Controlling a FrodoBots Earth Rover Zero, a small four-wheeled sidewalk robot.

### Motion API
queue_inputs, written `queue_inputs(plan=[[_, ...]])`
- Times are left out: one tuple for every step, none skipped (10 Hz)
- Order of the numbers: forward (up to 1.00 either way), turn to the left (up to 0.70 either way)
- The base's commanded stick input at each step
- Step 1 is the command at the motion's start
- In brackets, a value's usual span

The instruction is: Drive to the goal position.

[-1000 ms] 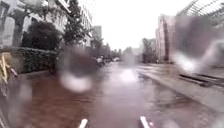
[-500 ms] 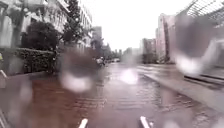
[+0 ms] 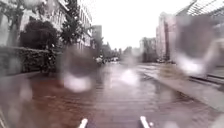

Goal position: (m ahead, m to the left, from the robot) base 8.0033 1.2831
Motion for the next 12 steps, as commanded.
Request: queue_inputs(plan=[[0.70, 0.00], [0.70, 0.00], [0.70, 0.00], [0.70, 0.00], [0.70, 0.00], [0.70, 0.00], [0.70, 0.00], [0.70, 0.00], [0.70, 0.00], [0.70, 0.00], [0.70, 0.00], [0.70, 0.00]])
